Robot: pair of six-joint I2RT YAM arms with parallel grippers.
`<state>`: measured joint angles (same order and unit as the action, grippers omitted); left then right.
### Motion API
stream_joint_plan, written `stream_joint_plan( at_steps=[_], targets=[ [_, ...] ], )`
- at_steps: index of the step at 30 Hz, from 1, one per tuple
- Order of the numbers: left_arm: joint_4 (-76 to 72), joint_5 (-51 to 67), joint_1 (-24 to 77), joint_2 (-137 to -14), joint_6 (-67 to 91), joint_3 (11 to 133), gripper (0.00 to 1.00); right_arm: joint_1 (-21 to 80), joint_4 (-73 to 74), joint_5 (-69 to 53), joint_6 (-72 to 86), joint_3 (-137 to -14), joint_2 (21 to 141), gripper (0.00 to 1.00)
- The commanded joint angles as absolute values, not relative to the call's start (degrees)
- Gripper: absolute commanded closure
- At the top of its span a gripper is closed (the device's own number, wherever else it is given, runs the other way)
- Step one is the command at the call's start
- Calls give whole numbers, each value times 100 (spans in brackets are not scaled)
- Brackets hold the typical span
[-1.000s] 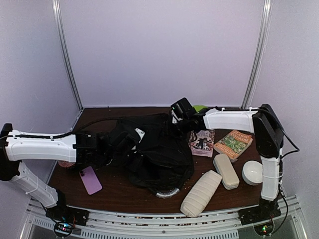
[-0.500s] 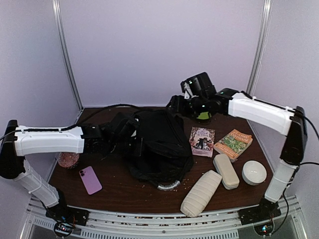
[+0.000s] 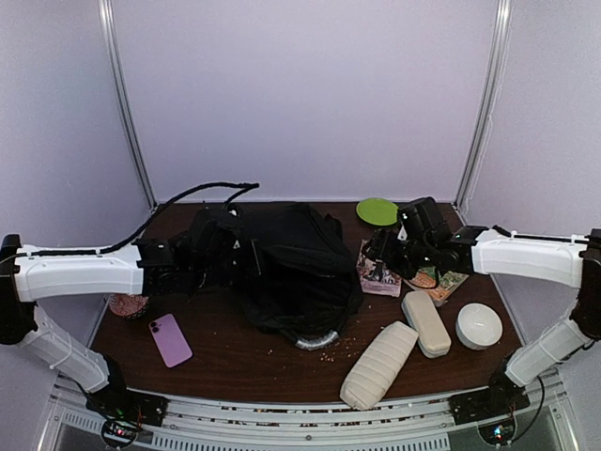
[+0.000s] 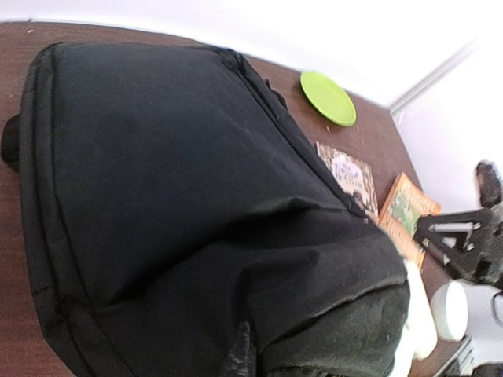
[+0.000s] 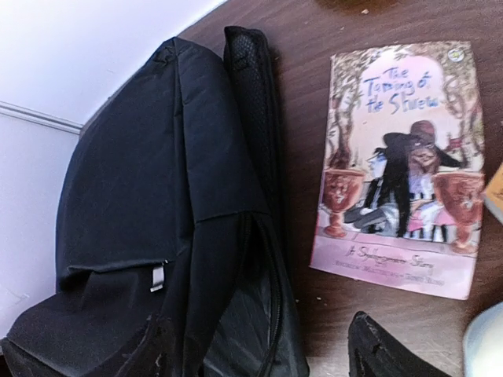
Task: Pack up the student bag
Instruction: Adjust the student bag at the center of the board.
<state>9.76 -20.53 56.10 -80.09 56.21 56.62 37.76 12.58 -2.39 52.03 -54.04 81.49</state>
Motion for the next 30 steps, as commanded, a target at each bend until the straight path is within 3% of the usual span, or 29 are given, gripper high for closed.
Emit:
stream_joint_plan(
  at_steps=[1,5,12,22,30],
  targets=[
    [12,-3185,5886,-7446,6485,5238,100,3770,22,-1227,6226,-5554,8602,24],
    [58,-3842,6242,-7212,6691,5051,100,3786,-586,-1675,6698,-5728,9067,25],
    [534,-4427,6495,-7178,6767,5232,100,3902,-161,-2232,6693,-6482,9747,27],
    [618,-4455,6521,-7367,6792,5308,100,3909,-468,-1114,7086,-4978,8494,26],
    [444,-4300,6530,-7429,6569,5322,100,4197,-1128,-1628,7526,-4923,8799,26]
  ],
)
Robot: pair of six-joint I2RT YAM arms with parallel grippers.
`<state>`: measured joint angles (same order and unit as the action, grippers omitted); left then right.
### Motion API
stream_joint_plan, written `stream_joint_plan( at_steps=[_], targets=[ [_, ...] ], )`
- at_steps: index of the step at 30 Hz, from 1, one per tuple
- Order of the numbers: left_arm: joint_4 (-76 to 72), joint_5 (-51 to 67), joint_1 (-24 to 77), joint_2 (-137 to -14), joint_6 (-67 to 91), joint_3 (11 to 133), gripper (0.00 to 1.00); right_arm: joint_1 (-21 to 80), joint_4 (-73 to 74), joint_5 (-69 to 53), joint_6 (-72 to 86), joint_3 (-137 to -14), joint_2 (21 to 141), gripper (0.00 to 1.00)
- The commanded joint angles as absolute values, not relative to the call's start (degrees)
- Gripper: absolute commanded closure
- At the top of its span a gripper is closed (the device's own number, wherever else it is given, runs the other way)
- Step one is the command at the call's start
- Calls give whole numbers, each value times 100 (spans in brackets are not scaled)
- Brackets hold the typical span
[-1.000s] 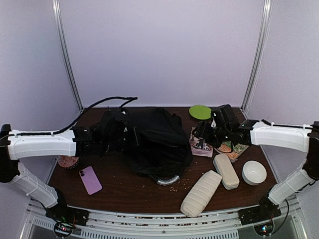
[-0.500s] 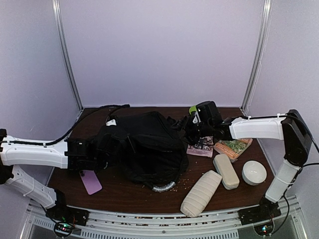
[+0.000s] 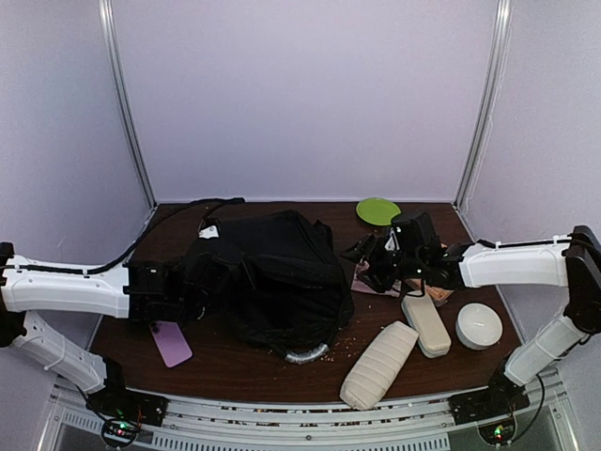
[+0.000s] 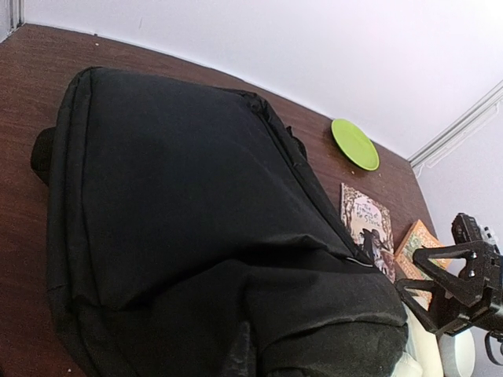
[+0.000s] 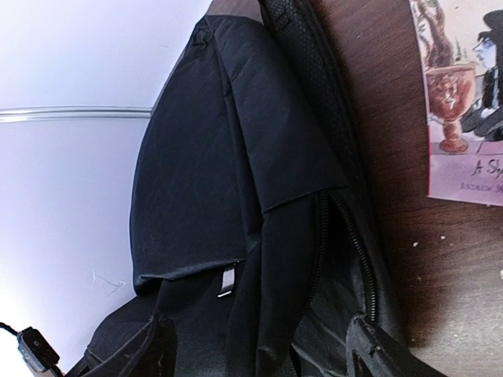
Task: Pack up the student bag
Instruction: Adjust the student bag at the center of the board.
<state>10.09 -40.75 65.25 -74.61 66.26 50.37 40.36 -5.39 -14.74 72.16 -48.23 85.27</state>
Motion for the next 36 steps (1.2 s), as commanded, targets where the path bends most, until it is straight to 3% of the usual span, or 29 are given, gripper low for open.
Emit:
stream_joint_plan(
  at_steps=[1,8,12,15,20,23,30,36],
  targets=[
    [459,-4298,6530,-7408,6574,5299,100,4208,-1246,-1699,7614,-4967,8908,26],
    [542,-4357,6572,-7172,6551,5114,100,4293,-1501,-2121,7839,-5475,9564,30],
    [651,-4401,6666,-7044,6490,5067,100,4261,-1126,-2291,7323,-6297,9931,47],
    [823,-4591,6883,-6965,6423,5083,100,4207,1,-2288,6531,-7375,10415,61],
    [1144,-4711,7092,-7052,6392,5274,100,4197,1238,-2405,5675,-8984,11229,65],
    [1155,-4751,7093,-7198,6326,5335,100,4176,1572,-2217,5437,-9485,11514,59],
    [1438,-4748,6999,-7618,6043,5653,100,4025,2104,-1775,4779,-9176,11220,25],
    [1370,-4640,6932,-7820,5949,5660,100,3614,2903,-1003,4136,-8956,9951,17]
  ],
)
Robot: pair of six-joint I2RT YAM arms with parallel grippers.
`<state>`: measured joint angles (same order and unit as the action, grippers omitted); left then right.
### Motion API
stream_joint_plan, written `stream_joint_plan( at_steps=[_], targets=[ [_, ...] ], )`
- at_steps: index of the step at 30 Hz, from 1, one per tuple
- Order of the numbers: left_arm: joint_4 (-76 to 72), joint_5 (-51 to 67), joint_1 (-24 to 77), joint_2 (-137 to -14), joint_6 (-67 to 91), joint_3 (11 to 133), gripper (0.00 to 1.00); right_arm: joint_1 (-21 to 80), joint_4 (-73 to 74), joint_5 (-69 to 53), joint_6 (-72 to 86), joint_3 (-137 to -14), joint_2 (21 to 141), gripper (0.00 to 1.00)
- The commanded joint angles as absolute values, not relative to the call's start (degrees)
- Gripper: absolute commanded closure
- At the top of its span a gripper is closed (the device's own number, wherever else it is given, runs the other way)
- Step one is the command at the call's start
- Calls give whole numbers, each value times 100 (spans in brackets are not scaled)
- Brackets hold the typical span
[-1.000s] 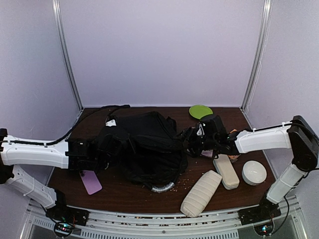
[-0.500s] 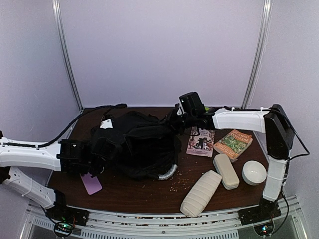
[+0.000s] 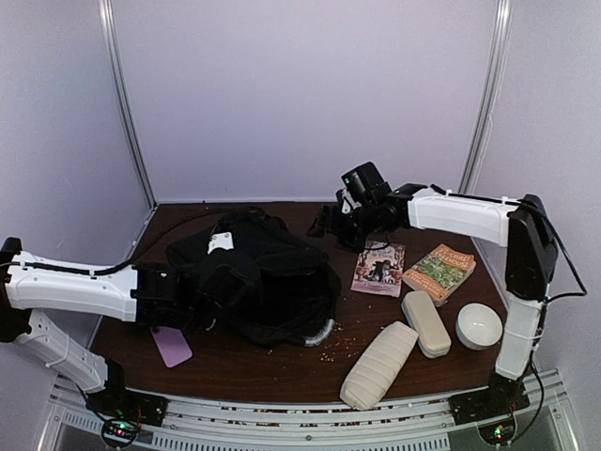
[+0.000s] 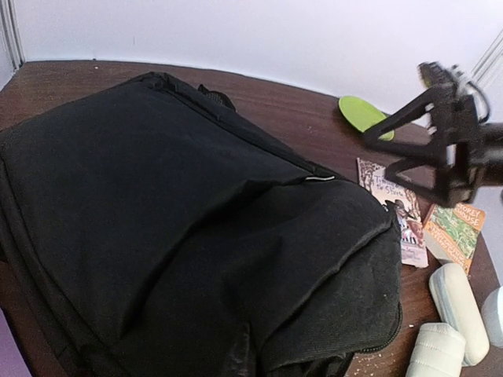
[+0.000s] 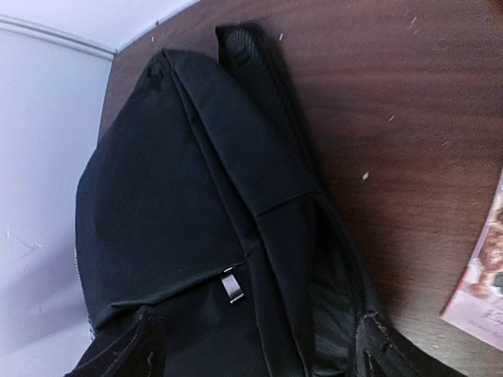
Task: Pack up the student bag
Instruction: Adjust the student bag at the center of the board, then pick up the book from the center of the board.
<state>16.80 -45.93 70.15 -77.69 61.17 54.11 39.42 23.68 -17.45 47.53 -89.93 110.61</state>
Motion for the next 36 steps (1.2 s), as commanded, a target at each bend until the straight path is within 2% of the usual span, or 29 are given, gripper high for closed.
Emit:
stream_joint_plan(
  at_steps=[1,4,7,12,18,24,36],
  targets=[
    [1369,-4621,6914,-7841,5940,5654,100,3534,3012,-833,4082,-8828,9698,17],
    [1319,-4570,6879,-7876,5883,5598,100,3242,3079,7,4102,-8072,8779,17],
    [1233,-4487,6847,-7929,5842,5493,100,2797,2594,873,4372,-6634,7797,18],
    [1269,-4317,6766,-8074,5713,5448,100,1518,2290,920,4771,-5382,7092,17],
    [1355,-4117,6642,-8098,5710,5341,100,333,1563,603,5421,-4519,7320,17],
    [1387,-4070,6618,-8036,5739,5254,100,-74,1399,653,5601,-4419,7929,18],
    [1310,-4001,6585,-8182,5798,5299,100,-299,1068,-22,5868,-4289,8768,29]
  ],
)
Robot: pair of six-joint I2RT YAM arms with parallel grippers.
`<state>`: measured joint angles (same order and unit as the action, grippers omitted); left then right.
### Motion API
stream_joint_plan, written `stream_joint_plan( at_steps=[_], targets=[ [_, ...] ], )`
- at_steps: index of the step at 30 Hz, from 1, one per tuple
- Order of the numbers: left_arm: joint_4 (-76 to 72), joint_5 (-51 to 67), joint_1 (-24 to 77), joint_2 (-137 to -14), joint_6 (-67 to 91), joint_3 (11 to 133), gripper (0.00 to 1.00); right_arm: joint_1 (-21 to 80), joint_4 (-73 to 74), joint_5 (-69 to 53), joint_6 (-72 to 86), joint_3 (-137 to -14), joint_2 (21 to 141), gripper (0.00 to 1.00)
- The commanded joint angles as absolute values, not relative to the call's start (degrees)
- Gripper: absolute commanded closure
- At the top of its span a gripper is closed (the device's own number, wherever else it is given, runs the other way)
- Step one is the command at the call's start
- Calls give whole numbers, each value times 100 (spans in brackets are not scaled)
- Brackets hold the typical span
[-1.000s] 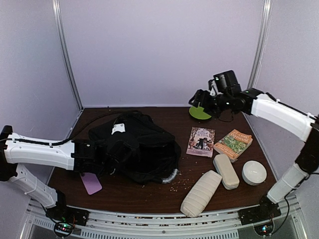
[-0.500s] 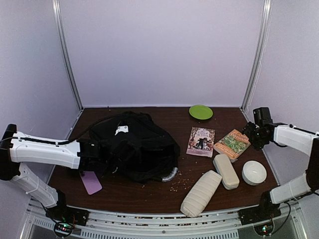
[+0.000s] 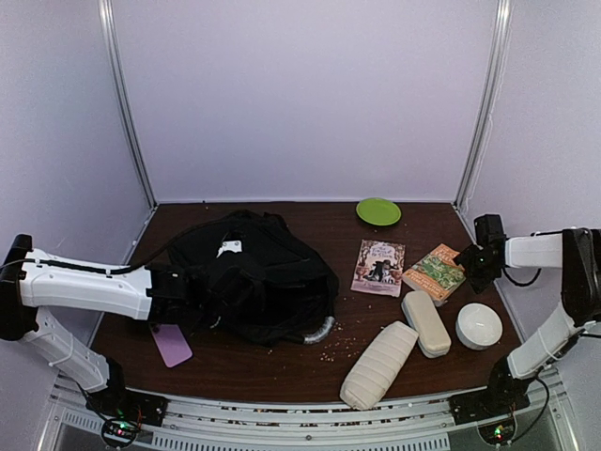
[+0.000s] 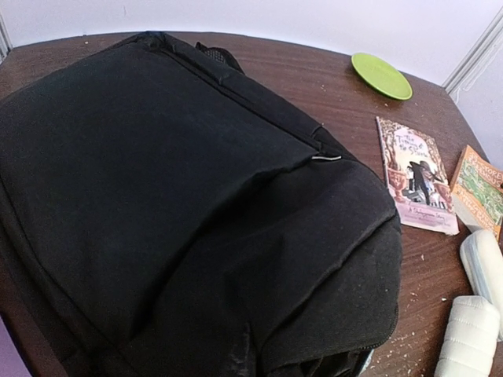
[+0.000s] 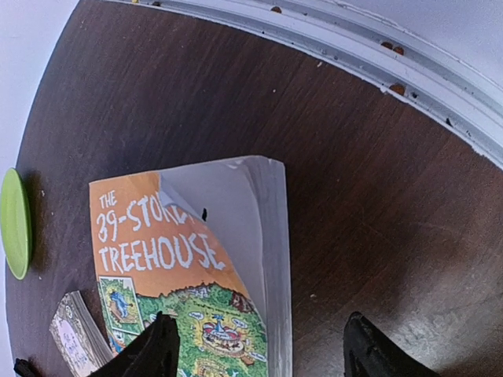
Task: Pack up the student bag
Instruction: Pick up the book from the center of the board.
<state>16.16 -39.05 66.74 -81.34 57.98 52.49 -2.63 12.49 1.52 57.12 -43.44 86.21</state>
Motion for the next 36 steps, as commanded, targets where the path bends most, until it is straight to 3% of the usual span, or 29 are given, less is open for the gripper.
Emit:
stream_joint_plan(
  at_steps=[1,6,10,13,17,21,25,31,36],
  targets=[
    [1303,-4004,6583,-8187,5796,5300,100,-299,1093,-19,5842,-4324,8798,30],
    [1266,-3973,6558,-8213,5808,5291,100,-299,1268,-59,5711,-4525,8929,39],
    [1220,-3967,6548,-8192,5813,5267,100,-299,1435,-126,5607,-4668,9033,57],
    [1175,-3964,6548,-8166,5827,5227,100,-299,1504,-208,5528,-4724,9089,64],
    [1138,-3949,6548,-8127,5851,5171,100,-299,1703,-383,5442,-4862,9197,63],
    [1105,-3955,6546,-8055,5862,5114,100,-279,1880,-457,5491,-4826,9168,48],
    [942,-3945,6548,-8006,5887,5013,100,-172,2015,-470,5592,-4723,9061,49],
    [838,-3875,6548,-8015,5829,4988,100,-72,2106,-512,5630,-4816,9161,67],
    [805,-3872,6543,-7959,5837,4911,100,-66,2042,-602,5624,-4765,9120,88]
  ],
)
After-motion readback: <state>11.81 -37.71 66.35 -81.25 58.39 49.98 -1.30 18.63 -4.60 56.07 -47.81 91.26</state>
